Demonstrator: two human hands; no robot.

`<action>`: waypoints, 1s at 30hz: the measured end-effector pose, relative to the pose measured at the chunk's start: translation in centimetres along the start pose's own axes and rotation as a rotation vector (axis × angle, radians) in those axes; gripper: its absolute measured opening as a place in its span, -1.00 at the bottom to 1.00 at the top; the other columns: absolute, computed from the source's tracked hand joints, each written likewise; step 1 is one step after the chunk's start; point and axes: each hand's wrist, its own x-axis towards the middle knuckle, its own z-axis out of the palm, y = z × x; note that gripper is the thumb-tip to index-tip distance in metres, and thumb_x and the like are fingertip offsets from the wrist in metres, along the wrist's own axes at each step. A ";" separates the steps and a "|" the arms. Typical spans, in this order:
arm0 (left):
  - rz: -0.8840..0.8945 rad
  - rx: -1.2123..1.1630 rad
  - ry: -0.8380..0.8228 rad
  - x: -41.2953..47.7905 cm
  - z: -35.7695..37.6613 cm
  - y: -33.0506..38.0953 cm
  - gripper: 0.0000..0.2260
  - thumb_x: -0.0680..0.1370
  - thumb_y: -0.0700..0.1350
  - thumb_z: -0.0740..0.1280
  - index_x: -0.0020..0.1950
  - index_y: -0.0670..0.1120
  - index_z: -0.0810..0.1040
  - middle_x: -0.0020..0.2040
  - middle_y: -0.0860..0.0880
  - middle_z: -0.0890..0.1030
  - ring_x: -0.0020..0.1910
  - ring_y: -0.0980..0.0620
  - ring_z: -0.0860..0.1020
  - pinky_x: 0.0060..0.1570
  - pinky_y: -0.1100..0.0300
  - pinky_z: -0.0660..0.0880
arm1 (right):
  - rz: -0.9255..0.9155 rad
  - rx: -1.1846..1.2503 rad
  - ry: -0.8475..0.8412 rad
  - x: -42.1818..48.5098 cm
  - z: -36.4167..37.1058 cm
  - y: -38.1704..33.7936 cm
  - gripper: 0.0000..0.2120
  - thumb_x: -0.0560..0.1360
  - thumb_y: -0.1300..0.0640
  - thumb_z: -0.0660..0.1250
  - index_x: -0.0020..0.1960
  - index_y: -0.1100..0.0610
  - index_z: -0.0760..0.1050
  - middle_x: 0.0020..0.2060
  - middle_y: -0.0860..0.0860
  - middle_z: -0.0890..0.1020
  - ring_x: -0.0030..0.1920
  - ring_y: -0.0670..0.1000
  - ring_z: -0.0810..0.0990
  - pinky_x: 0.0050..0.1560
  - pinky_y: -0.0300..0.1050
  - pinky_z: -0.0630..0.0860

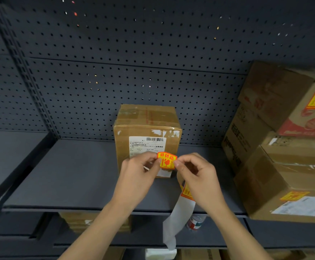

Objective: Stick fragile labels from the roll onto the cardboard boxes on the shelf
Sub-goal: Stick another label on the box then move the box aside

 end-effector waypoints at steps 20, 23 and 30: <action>0.202 0.285 0.100 0.8 -1.1 -0.3 -0.85 0.58 -0.03 0.39 0.08 -0.03 0.69 -0.10 0.10 0.71 -0.29 0.12 0.59 -0.26 0.06 0.62 | -0.096 -0.109 0.057 1.1 0.1 -0.1 -0.93 0.56 0.23 0.39 -0.08 0.10 0.61 -0.16 -0.11 0.58 -0.08 -0.08 0.58 -0.11 -0.37 0.45; 0.212 0.274 0.138 0.8 -1.7 -0.5 -0.82 0.57 0.01 0.35 0.04 -0.02 0.70 -0.11 0.13 0.70 -0.27 0.13 0.60 -0.28 0.08 0.62 | -0.077 -0.084 0.053 1.3 0.0 -0.1 -0.92 0.56 0.24 0.39 -0.08 0.10 0.62 -0.16 -0.11 0.59 -0.08 -0.08 0.58 -0.10 -0.36 0.46; 0.475 0.437 0.292 2.3 -2.0 -1.3 -0.76 0.54 0.00 0.37 0.11 -0.10 0.68 0.09 -0.03 0.61 0.16 -0.04 0.46 0.13 0.07 0.47 | -0.039 -0.050 0.058 2.3 0.4 0.6 -0.92 0.57 0.22 0.38 -0.07 0.09 0.62 -0.18 -0.12 0.59 -0.13 -0.06 0.58 -0.11 -0.28 0.47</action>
